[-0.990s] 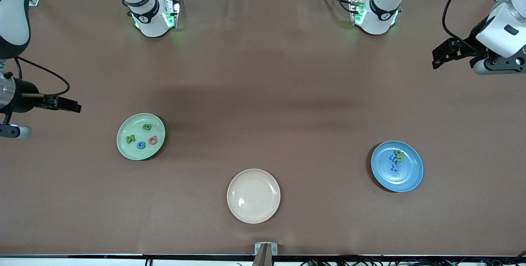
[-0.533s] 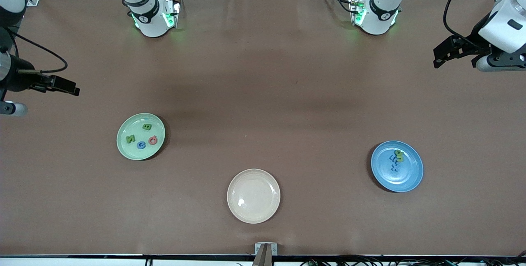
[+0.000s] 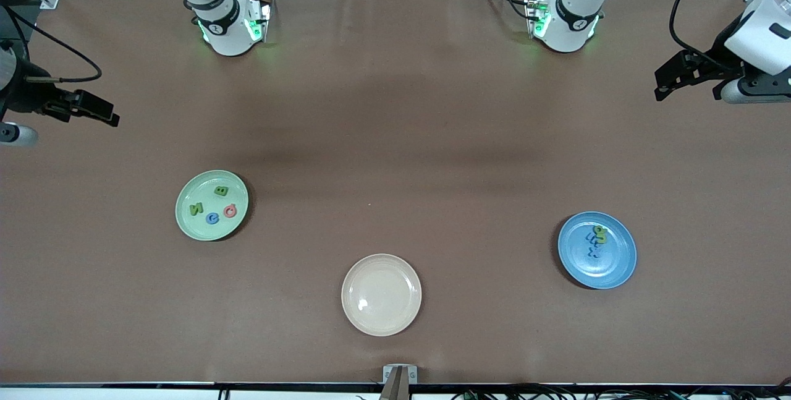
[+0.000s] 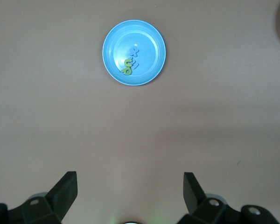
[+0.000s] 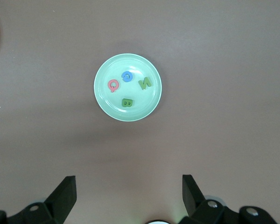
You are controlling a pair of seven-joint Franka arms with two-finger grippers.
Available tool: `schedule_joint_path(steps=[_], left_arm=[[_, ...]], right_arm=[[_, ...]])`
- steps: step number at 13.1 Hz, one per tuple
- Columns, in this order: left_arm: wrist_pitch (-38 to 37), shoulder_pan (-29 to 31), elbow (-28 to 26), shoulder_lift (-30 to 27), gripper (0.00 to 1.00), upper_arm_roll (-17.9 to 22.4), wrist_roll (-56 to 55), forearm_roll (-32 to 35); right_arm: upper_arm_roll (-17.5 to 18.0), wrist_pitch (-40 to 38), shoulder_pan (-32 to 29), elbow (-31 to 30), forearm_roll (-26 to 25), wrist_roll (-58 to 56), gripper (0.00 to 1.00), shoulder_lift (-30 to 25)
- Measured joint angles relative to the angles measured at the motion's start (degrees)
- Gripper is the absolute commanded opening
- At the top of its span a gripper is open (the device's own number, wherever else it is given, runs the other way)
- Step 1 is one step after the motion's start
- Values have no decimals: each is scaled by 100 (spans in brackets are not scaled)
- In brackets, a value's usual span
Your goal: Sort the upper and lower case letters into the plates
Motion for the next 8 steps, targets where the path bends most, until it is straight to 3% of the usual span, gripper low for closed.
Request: schedule_joint_path(steps=[8], left_arm=[[-1,1,166,-30,100,0,159,0]], right_arm=[[-7,0,-12,-150,-22,-66,100,-337]])
